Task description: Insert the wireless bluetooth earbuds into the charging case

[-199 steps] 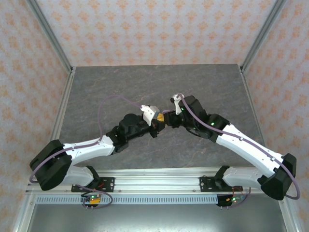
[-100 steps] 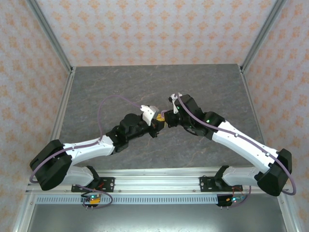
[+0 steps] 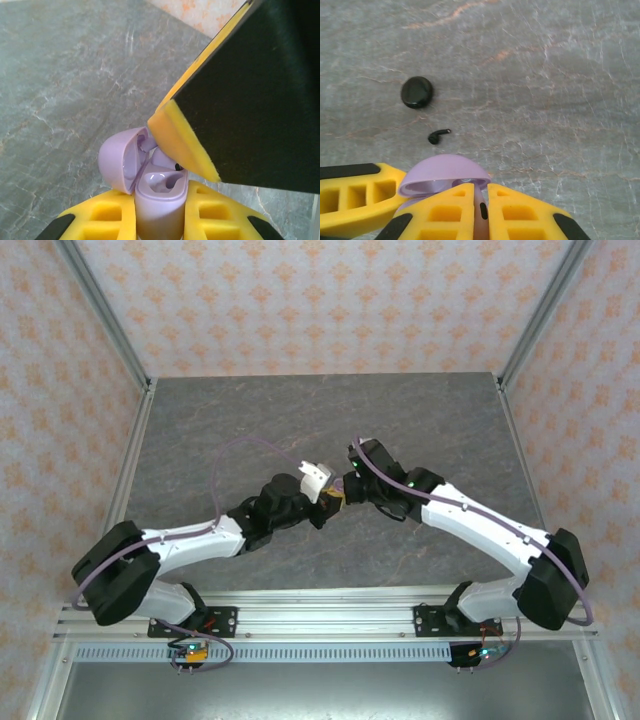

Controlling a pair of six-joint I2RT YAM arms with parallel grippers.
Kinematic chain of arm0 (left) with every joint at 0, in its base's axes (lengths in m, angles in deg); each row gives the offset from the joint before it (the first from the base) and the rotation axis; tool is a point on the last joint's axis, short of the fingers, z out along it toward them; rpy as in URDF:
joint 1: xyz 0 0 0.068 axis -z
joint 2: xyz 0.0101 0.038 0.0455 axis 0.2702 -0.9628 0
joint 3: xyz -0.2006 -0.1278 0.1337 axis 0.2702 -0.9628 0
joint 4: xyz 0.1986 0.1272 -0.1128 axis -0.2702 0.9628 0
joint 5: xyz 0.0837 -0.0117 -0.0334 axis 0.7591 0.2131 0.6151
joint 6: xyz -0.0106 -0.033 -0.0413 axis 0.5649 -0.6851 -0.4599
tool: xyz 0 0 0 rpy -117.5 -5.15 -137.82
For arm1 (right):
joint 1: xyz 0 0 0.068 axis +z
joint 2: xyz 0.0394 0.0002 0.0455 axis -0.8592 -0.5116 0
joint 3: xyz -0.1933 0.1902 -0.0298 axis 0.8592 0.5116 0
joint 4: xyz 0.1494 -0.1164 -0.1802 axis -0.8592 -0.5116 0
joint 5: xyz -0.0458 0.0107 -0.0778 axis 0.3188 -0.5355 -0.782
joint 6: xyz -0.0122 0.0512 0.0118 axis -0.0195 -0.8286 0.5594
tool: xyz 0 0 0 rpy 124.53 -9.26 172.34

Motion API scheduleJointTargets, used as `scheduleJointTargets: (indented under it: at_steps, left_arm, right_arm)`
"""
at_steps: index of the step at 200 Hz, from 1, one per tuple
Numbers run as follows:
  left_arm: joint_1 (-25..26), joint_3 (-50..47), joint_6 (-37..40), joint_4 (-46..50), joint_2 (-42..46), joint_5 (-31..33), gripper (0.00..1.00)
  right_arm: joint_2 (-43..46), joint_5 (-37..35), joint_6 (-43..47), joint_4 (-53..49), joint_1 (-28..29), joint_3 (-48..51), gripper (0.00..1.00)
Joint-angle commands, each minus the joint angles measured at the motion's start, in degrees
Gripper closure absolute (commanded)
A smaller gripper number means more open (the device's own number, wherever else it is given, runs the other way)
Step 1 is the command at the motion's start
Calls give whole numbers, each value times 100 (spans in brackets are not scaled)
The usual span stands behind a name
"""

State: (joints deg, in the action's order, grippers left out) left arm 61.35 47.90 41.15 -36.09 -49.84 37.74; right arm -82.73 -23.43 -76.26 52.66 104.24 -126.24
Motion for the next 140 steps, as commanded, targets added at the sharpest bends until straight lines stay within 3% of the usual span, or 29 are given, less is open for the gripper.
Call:
scheduleJointTargets:
  at_steps: [1, 73, 140]
  left_arm:
    - [17, 352, 4, 37, -189, 55, 94]
    - [19, 567, -70, 739, -798, 504, 94]
    - [18, 6, 18, 698, 176, 549, 94]
  right_arm:
    - [-84, -125, -215, -6, -100, 274, 89]
    - [-528, -151, -396, 206, -647, 897, 89]
    - [-1601, -908, -814, -120, -788, 508, 89]
